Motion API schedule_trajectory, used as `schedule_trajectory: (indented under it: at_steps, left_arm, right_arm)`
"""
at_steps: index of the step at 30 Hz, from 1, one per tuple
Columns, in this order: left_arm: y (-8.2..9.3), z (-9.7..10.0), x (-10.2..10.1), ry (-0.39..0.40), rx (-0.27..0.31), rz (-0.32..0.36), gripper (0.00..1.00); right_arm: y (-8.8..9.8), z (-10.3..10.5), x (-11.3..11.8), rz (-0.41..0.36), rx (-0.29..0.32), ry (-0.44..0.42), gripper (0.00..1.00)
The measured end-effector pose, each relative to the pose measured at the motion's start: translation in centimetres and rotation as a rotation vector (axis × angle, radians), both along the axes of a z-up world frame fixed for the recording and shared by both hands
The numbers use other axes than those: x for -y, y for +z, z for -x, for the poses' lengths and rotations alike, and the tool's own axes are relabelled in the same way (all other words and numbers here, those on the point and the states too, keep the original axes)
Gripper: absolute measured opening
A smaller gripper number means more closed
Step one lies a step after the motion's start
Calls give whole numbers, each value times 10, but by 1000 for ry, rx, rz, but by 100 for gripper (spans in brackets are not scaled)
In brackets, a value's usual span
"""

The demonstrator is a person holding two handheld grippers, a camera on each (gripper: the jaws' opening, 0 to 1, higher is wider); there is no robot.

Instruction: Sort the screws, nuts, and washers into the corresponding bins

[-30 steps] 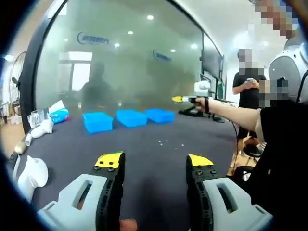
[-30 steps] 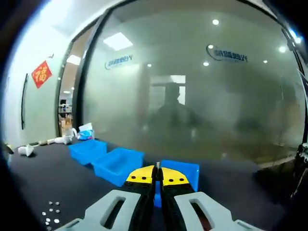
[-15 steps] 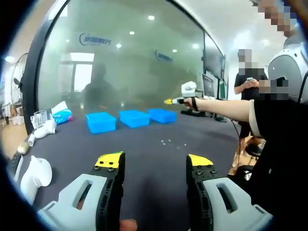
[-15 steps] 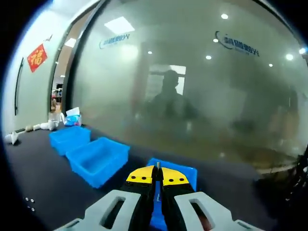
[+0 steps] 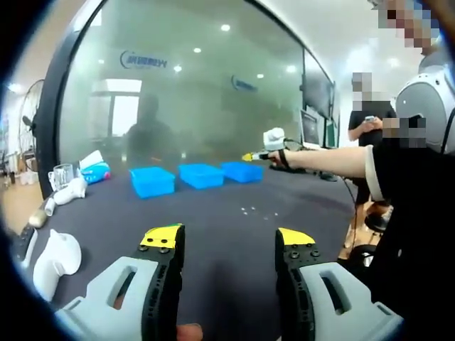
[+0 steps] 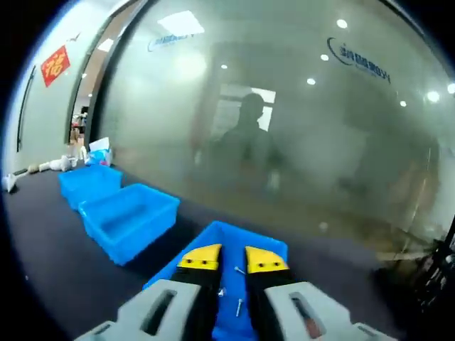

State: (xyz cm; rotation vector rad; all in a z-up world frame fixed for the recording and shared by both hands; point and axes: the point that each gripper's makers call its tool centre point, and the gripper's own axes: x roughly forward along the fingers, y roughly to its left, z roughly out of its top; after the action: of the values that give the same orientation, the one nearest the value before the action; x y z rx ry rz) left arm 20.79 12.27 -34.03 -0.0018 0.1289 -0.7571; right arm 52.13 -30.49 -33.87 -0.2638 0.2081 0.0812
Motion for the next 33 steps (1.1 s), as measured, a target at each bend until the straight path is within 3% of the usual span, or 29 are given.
schedule_trajectory:
  at_steps: [2, 12, 15, 19, 22, 29, 33]
  left_arm:
    - [0, 0, 1, -2, 1, 0, 50]
    - [1, 1, 2, -7, 2, 4, 50]
    - [2, 1, 3, -9, 3, 5, 50]
    - [3, 1, 4, -10, 4, 12, 50]
    - [2, 2, 6, -12, 4, 11, 50]
    - [7, 1, 7, -12, 13, 10, 50]
    - [9, 1, 10, -16, 19, 11, 50]
  right_arm:
    - [2, -2, 1, -7, 9, 5, 28]
    - [12, 21, 8, -59, 41, 10, 32]
    - [14, 32, 4, -32, 50, 40, 31]
    - [18, 54, -4, -46, 62, 73, 31]
    - [24, 77, -16, -138, 84, 111, 32]
    - [35, 130, -28, -124, 134, 160, 32]
    - [36, 161, -29, -166, 149, 177, 33]
